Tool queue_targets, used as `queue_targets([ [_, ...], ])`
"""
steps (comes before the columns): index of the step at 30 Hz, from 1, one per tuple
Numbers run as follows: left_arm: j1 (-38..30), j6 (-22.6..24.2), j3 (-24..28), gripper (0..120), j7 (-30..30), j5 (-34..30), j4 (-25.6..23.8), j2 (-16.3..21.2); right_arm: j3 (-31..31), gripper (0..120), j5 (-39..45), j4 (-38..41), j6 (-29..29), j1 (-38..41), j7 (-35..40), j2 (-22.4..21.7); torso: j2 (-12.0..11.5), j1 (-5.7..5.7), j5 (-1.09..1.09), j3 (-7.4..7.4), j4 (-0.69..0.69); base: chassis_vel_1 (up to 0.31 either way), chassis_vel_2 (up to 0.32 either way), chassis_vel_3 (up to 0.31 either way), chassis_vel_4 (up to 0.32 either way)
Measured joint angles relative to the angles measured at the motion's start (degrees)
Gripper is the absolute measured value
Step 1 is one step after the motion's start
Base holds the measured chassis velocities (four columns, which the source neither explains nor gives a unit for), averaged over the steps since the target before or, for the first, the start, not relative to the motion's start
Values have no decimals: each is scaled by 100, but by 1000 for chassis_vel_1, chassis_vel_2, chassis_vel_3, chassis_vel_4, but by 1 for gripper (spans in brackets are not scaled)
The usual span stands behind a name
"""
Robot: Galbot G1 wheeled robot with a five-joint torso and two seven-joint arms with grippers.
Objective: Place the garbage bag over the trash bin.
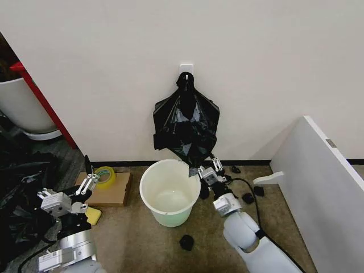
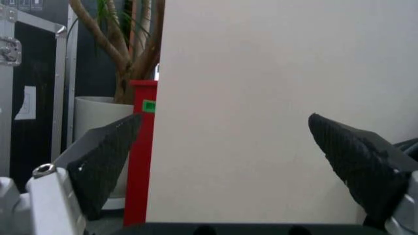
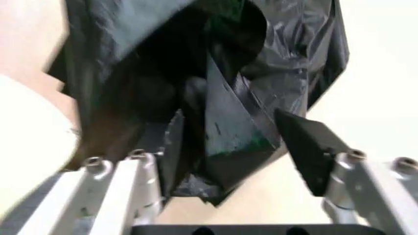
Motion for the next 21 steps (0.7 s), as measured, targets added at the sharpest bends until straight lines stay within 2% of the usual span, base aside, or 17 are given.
queue_targets([
  [2,-6,0,-5,100,0,0,5,-4,-122,64,-51,-54,-272,77,196,45,0,0,0,0,0,0,0,0,0],
  [4,-8,0,-6,100,0,0,7,-8,-180,66,-68,-78,-390,105,274,72,0,1,0,0,0,0,0,0,0],
  [7,-13,1,-7,100,0,0,22,-20,-326,81,-170,-201,-729,184,490,186,0,1,0,0,0,0,0,0,0],
  [13,-26,0,-1,100,0,1,41,-35,-369,98,-484,-427,-870,296,717,416,0,1,0,0,0,0,0,0,0],
  [17,-24,0,-1,100,-1,2,47,-32,-339,86,-612,-540,-872,359,825,555,0,1,0,0,0,0,0,0,0],
  [21,-24,-1,-2,100,-3,2,55,-25,-296,80,-647,-577,-878,377,838,605,0,1,0,0,0,0,0,0,0],
])
